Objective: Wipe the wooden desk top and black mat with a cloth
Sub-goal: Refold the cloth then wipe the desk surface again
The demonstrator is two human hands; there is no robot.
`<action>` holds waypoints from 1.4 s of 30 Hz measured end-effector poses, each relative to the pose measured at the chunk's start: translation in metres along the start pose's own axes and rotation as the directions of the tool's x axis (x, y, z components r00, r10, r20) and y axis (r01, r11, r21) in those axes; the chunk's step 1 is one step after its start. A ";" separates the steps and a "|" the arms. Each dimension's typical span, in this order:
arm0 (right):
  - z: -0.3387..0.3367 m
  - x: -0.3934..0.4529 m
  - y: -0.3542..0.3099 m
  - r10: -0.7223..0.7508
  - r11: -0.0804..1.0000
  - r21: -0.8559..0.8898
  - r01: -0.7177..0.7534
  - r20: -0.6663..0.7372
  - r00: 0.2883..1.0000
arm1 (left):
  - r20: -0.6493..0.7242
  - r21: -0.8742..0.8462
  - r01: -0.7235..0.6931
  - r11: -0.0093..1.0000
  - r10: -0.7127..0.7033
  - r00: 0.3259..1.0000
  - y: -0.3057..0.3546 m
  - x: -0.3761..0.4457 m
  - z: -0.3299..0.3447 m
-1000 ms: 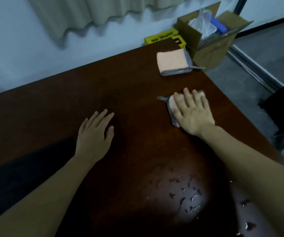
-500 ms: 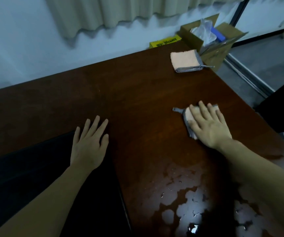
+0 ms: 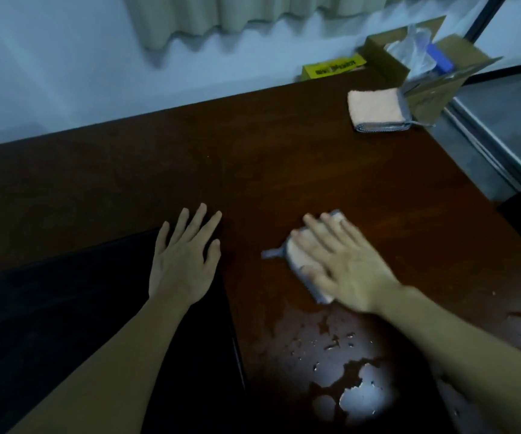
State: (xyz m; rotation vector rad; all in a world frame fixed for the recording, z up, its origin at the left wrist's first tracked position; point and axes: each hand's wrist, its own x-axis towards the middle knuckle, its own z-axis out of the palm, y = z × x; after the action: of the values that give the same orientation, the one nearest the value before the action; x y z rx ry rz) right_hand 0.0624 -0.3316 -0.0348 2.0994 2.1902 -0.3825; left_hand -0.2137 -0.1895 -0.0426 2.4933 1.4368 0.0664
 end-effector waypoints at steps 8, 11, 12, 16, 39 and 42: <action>-0.030 0.101 0.077 0.468 0.882 0.053 -0.468 0.023 0.884 | 0.002 0.012 0.013 1.000 -0.013 1.000 0.001 0.000 0.001; -0.019 0.100 0.026 0.322 0.947 0.017 -0.322 -0.025 0.946 | 0.007 -0.008 0.011 1.000 -0.011 1.000 -0.001 0.000 0.000; -0.017 0.089 0.007 0.219 0.975 -0.016 -0.220 -0.035 0.975 | 0.007 -0.026 0.026 0.999 -0.026 1.000 0.002 0.000 -0.001; 0.003 0.014 -0.042 -0.184 0.983 -0.023 0.185 0.020 0.983 | -0.006 -0.067 0.048 0.997 -0.049 0.999 0.000 -0.001 -0.001; -0.006 0.018 -0.078 -0.210 0.976 -0.038 0.214 0.081 0.974 | -0.325 -0.278 0.037 0.960 -0.130 0.937 -0.016 -0.040 -0.012; -0.013 0.036 -0.048 -0.048 0.996 -0.067 0.052 0.068 0.997 | -0.202 -0.144 0.060 0.988 -0.088 0.975 -0.059 -0.067 -0.025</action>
State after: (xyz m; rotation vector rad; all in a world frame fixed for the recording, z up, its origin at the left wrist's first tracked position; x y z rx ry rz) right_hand 0.0139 -0.2945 -0.0251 1.9715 2.1899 -0.3693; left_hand -0.3016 -0.2137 -0.0269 2.3757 1.5464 0.4090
